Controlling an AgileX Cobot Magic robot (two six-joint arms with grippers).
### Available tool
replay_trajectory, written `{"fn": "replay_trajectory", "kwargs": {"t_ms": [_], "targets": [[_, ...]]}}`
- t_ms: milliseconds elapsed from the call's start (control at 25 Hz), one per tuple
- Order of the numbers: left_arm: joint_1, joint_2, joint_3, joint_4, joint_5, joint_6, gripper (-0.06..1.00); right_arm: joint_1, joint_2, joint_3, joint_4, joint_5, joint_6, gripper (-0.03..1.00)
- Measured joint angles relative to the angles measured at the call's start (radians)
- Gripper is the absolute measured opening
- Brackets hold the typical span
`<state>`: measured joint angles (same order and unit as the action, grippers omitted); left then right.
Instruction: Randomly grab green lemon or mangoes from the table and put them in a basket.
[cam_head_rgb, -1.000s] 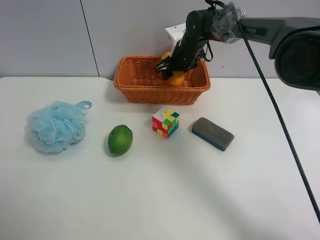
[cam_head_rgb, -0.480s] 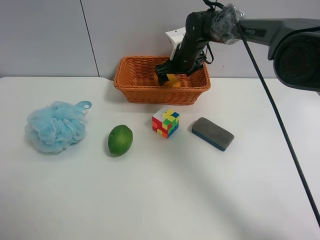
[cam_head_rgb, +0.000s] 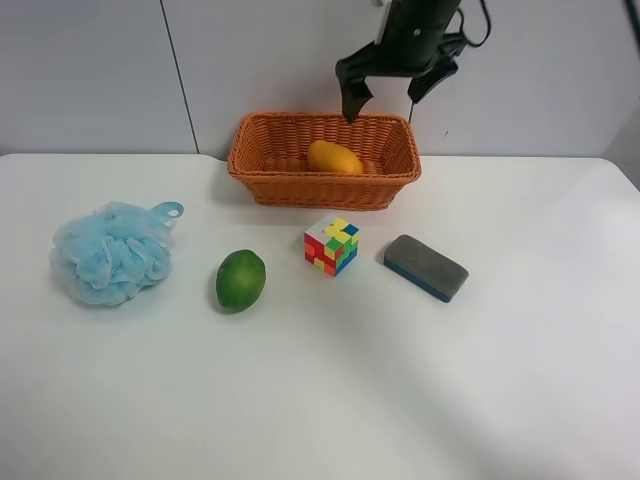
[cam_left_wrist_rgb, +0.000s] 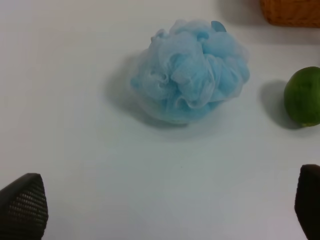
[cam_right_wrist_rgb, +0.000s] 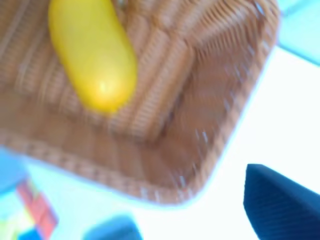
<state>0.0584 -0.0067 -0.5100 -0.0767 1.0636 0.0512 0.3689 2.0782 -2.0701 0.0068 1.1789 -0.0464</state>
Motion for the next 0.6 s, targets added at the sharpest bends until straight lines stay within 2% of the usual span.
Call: {"fn": "replay_trajectory", "kwargs": {"t_ms": [360, 440, 600], "targets": [[0.0, 0.0, 0.0, 0.0, 0.0, 0.0, 0.99, 0.005, -0.259, 0.019, -0.007, 0.036, 0.001, 0.99], [0.0, 0.0, 0.0, 0.0, 0.0, 0.0, 0.99, 0.009, -0.34, 0.095, -0.007, 0.034, 0.001, 0.99], [0.0, 0.0, 0.0, 0.0, 0.0, 0.0, 0.99, 0.008, -0.562, 0.345, -0.007, 0.039, 0.002, 0.99]]}}
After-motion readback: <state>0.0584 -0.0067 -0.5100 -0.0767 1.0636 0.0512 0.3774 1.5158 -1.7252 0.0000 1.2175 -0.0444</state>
